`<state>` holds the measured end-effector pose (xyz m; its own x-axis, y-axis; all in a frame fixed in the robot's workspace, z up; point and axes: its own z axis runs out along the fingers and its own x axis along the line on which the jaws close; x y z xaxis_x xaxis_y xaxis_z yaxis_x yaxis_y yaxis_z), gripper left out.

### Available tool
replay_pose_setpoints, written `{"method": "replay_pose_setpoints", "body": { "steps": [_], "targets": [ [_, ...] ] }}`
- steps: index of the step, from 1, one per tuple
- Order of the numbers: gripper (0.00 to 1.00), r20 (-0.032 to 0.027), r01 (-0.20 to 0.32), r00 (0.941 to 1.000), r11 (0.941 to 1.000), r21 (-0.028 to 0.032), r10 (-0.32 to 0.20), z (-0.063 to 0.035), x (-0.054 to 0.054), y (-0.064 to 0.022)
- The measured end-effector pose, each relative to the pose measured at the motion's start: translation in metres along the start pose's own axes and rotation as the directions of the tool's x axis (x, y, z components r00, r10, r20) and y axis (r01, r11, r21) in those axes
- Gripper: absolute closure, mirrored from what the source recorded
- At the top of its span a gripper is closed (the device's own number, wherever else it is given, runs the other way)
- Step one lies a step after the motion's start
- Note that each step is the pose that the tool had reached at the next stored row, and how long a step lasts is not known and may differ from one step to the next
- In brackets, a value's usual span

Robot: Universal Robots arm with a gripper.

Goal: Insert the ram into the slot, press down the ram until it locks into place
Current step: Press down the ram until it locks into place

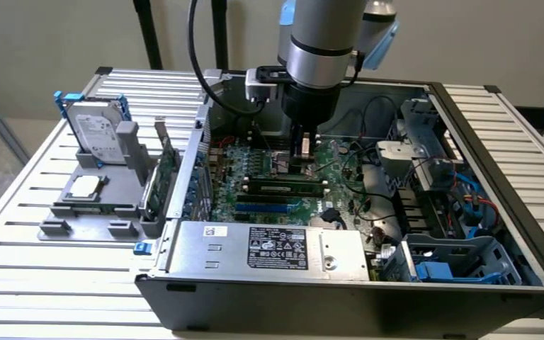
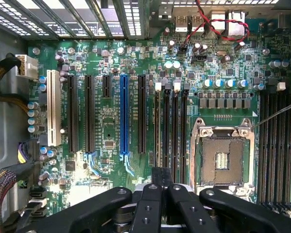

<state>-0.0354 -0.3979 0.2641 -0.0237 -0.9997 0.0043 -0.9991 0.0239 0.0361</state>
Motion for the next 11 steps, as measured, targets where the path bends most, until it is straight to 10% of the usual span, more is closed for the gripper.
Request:
{"method": "replay_pose_setpoints", "body": {
  "steps": [11],
  "targets": [
    [0.89, 0.0, 0.0, 1.0, 1.0, 0.0052, 0.0, 0.0195, -0.001, 0.0046]
  ]
}}
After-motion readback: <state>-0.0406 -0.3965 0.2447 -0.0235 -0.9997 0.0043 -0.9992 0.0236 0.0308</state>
